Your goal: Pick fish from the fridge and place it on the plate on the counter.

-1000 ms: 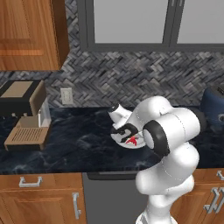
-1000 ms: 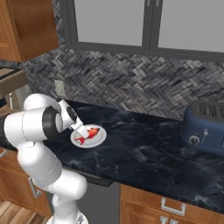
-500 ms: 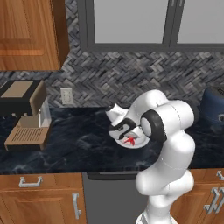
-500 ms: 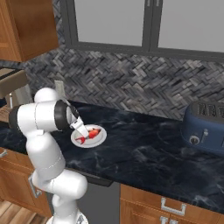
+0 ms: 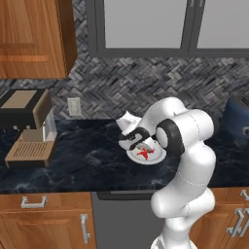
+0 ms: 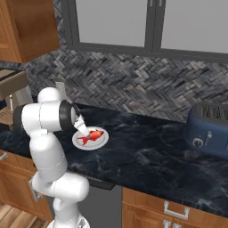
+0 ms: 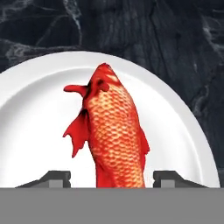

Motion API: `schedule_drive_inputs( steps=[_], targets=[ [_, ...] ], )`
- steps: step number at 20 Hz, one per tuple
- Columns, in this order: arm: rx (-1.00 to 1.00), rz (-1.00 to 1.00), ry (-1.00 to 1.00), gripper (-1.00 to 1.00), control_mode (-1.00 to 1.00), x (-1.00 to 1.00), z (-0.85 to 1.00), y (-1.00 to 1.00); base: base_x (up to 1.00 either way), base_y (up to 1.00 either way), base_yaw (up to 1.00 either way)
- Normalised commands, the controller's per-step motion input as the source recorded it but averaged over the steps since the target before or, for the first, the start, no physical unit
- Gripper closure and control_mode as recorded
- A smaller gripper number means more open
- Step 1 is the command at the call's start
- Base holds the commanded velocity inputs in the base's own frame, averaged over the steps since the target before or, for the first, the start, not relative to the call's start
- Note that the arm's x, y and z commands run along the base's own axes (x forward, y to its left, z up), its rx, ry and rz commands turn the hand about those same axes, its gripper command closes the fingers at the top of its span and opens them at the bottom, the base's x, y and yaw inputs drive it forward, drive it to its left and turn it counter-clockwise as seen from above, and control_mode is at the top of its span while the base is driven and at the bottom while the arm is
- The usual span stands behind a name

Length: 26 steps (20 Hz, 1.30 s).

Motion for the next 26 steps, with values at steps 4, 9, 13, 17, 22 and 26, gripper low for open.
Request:
schedule_drive_inputs(
  steps=[4, 9, 13, 17, 22, 26],
  targets=[
    [0.05, -0.03, -0.13, -1.0, -1.0, 0.0, 0.36, 0.0, 0.0, 0.0, 0.0],
    [0.13, -0.01, -0.28, -1.0, -1.0, -0.17, 0.92, 0.0, 0.0, 0.0, 0.0],
    [0.21, 0.0, -0.34, -1.0, -1.0, -0.42, 0.99, -0.18, 0.0, 0.0, 0.0],
    [0.27, 0.02, -0.34, -1.0, -1.0, -0.68, 0.76, -0.41, 0.0, 0.0, 0.0],
    [0.27, 0.09, -0.36, -1.0, -1.0, -0.96, 0.42, -0.53, 0.0, 0.0, 0.0],
    [0.24, 0.14, -0.39, -1.0, -1.0, -1.0, 0.35, -0.43, 0.0, 0.0, 0.0]
  ],
)
